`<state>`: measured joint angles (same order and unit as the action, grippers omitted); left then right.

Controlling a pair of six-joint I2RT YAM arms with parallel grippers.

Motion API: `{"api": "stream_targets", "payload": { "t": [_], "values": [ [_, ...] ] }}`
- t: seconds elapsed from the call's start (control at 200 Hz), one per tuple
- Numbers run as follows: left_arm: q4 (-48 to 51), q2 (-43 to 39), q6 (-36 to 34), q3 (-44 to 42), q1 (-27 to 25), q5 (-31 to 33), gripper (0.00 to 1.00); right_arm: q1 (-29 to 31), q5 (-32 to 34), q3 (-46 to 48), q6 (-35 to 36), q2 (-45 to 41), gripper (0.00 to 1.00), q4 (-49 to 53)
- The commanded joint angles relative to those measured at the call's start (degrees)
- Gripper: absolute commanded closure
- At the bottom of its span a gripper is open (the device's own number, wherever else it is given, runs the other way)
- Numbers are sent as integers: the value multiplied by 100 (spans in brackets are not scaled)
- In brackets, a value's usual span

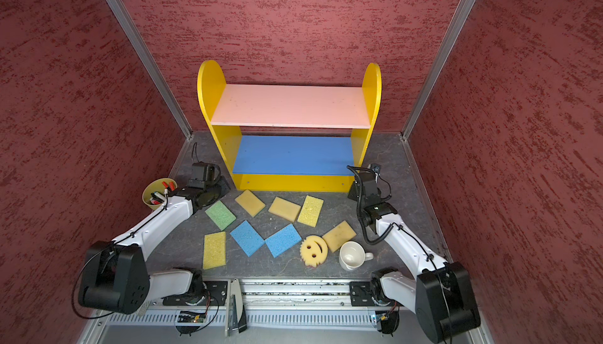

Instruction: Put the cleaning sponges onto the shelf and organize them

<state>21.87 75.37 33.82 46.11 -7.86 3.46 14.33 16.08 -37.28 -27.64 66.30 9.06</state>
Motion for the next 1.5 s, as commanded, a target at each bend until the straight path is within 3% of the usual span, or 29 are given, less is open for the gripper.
{"api": "stream_targets", "payload": {
  "t": [0.0,0.536,1.498],
  "values": [
    [-150,278,-2,258,-40,84,100,-134,-433,-239,-22,196,100,-212],
    [-442,1542,63,1230,-50,137,100,-673,-955,-796,135,1384,100,-856],
    [-547,2011,63,1736,-169,127,100,-1155,-1385,-1904,241,2665,100,-1140]
  ]
}}
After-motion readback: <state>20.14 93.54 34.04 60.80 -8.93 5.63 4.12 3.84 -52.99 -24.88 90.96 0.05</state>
